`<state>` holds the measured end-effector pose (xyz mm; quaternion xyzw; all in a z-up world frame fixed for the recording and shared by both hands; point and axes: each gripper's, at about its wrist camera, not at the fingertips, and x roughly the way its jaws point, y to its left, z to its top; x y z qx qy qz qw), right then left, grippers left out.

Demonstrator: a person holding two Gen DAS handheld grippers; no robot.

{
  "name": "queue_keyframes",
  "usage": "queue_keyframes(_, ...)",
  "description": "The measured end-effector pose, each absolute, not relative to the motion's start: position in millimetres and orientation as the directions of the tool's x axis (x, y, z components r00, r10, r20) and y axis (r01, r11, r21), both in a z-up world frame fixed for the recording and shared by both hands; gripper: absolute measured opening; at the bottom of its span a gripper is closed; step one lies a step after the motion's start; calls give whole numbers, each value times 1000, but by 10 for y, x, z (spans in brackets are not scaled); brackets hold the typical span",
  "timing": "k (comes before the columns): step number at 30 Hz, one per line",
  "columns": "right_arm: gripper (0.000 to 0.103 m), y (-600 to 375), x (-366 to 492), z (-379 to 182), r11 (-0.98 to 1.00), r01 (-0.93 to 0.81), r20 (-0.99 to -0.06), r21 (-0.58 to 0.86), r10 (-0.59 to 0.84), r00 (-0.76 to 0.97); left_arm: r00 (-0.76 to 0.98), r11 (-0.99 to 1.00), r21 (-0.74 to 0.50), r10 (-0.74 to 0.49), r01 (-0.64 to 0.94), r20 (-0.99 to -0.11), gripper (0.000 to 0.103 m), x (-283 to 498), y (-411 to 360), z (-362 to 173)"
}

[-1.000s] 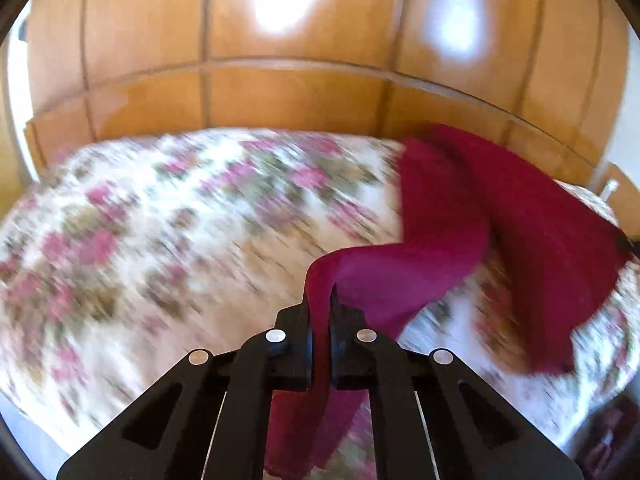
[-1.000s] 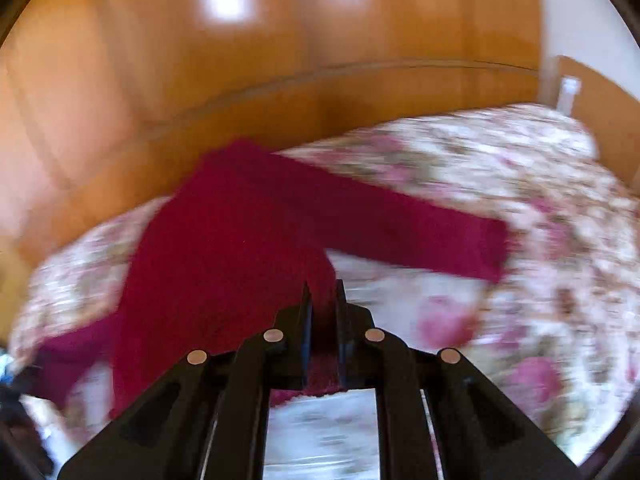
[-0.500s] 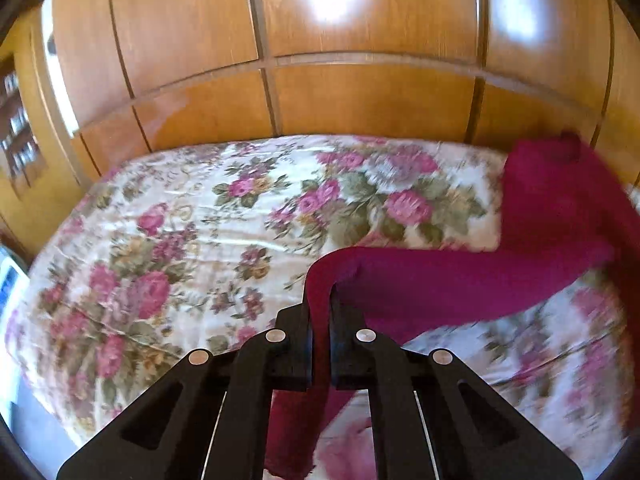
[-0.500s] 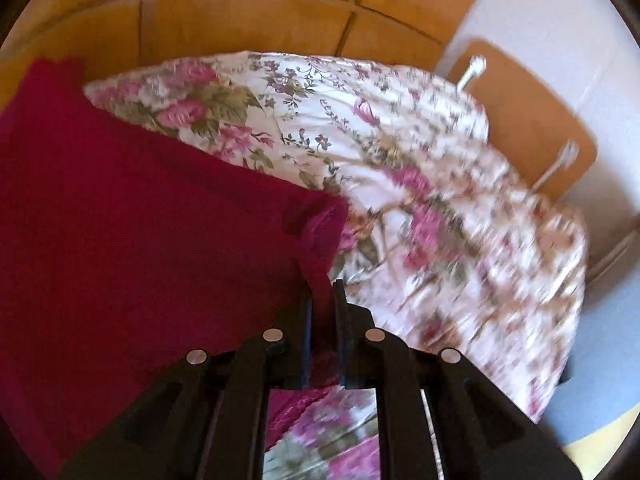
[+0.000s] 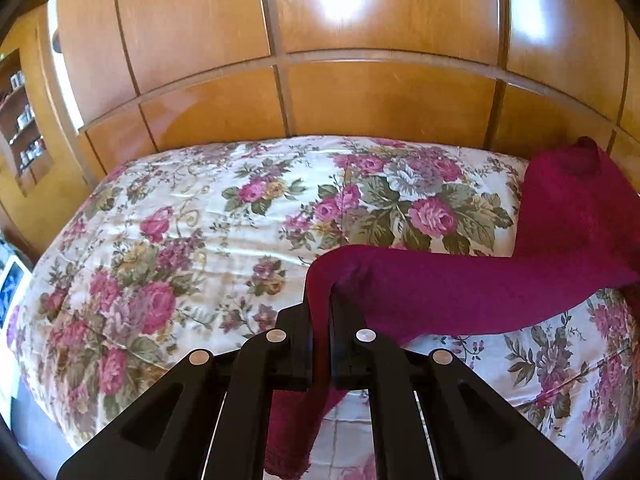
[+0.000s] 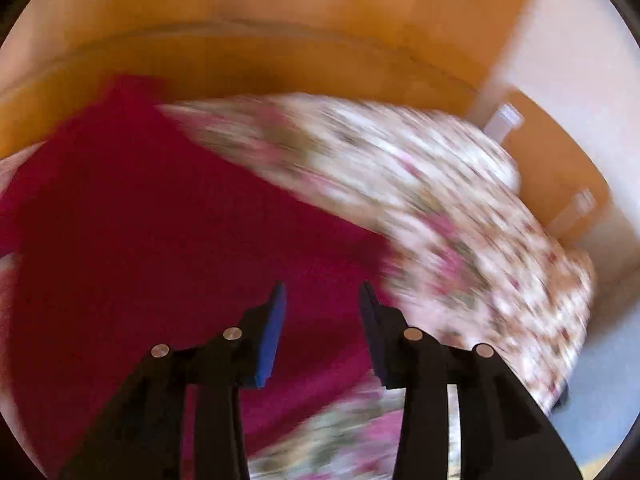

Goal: Fold small clothes

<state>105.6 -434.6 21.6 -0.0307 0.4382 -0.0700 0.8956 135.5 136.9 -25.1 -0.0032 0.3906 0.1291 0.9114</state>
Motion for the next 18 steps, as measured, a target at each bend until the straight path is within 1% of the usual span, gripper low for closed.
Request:
queue_keyframes(2,38,-3761,1018,312,996,-82,-776,-41,20,631,654,964,65,223,-257,-723,4,1355,1393,-309)
queue_keyframes(5,38,-3075,1041,249,963,-268,-786,40,196,586,650,963,46,214,-265,-729,4,1324,1439,-362)
queue_keyframes(6,37,-2831,1075,165,948,-315,-799,40,220,560,651,963,42,211,-266,-729,4,1314,1456,-368)
queue_keyframes(7,37,-2658,1118,56,941,-337,-815,2,197,545,654,964,35,205,-263,-728,4,1295,1473,-371)
queue_keyframes(9,37,-2421,1266,-206,941,-316,-850,-121,66,522,663,967,25,194,-255,-723,4,1268,1495,-361)
queue_keyframes(11,37,-2353,1417,-438,916,-249,-830,-314,-138,540,675,970,18,183,-244,-715,4,1246,1513,-337)
queue_keyframes(12,37,-2384,1462,-521,905,-228,-821,-360,-191,539,680,971,15,178,-239,-712,4,1240,1522,-328)
queue_keyframes(14,37,-2440,1499,-600,903,-226,-824,-365,-201,530,688,974,6,166,-229,-706,4,1235,1540,-319)
queue_keyframes(15,35,-2443,1500,-607,902,-236,-827,-361,-192,529,692,975,1,159,-224,-704,4,1237,1549,-319)
queue_keyframes(16,23,-2435,1502,-589,904,-254,-842,-343,-176,511,694,975,-3,155,-222,-703,4,1236,1557,-314)
queue_keyframes(17,17,-2449,1505,-561,910,-262,-855,-320,-158,494,696,975,-10,150,-220,-702,4,1240,1568,-309)
queue_keyframes(18,12,-2478,1502,-483,927,-265,-875,-266,-118,469,699,975,-19,144,-220,-701,4,1241,1586,-300)
